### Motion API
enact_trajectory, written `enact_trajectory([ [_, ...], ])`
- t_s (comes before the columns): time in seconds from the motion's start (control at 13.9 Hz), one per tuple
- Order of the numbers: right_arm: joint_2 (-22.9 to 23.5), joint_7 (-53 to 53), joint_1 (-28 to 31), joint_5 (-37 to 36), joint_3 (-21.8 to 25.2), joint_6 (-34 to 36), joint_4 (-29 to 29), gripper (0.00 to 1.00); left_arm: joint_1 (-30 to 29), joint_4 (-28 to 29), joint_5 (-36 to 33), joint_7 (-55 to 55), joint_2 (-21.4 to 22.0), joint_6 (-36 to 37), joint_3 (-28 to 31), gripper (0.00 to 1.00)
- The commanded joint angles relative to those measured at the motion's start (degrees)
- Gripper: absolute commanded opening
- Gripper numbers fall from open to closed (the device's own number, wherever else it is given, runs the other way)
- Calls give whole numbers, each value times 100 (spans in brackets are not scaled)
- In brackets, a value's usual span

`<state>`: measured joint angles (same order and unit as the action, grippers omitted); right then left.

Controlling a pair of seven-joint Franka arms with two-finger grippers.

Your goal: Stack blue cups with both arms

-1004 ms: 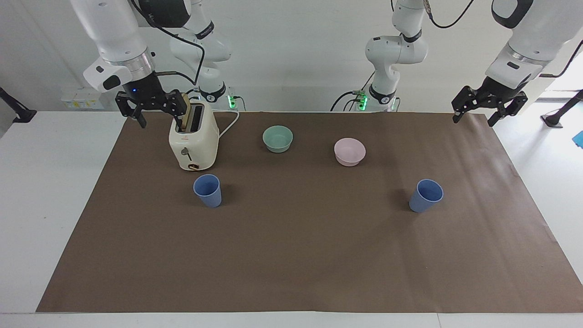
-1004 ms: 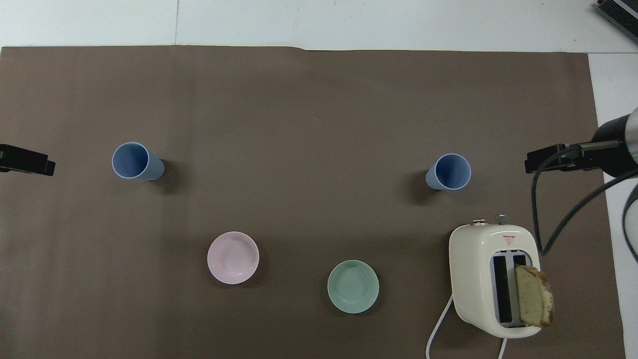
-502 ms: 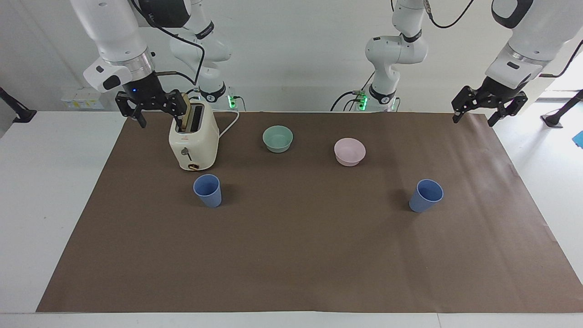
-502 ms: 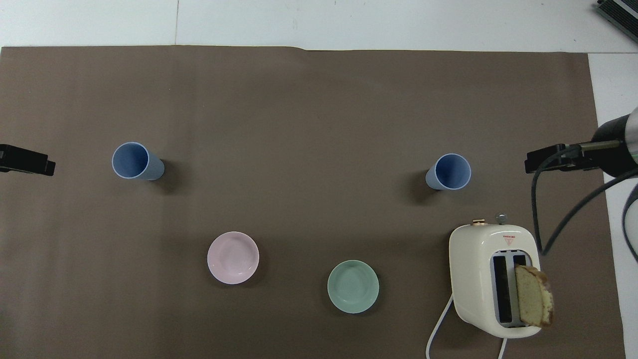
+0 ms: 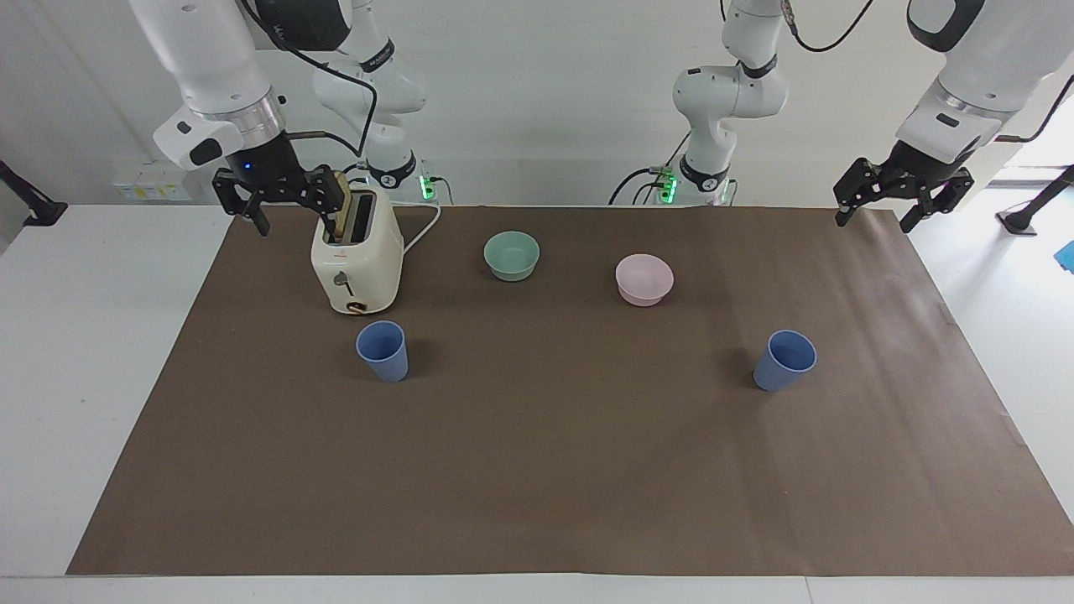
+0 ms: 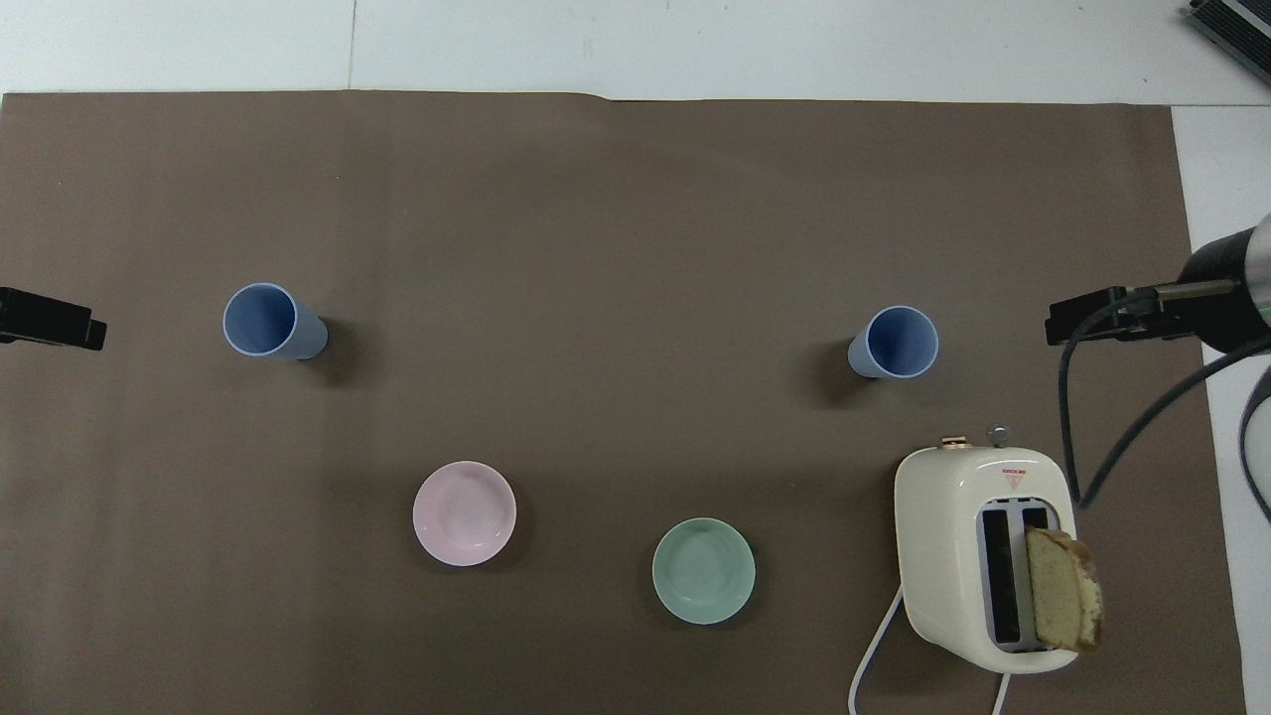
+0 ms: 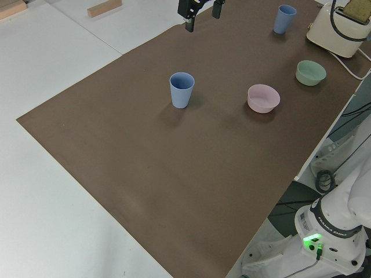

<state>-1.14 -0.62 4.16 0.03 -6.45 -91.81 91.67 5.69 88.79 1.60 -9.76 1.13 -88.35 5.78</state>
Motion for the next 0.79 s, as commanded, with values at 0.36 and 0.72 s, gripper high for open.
enact_trajectory([
  [0.36, -115, -52, 68, 49, -40, -57, 123, 100, 54, 86, -28, -9, 107, 2, 28, 100],
  [0.72, -115, -43, 77, 49, -40, -56, 123, 100, 72, 174, -28, -9, 168, -51, 28, 100],
])
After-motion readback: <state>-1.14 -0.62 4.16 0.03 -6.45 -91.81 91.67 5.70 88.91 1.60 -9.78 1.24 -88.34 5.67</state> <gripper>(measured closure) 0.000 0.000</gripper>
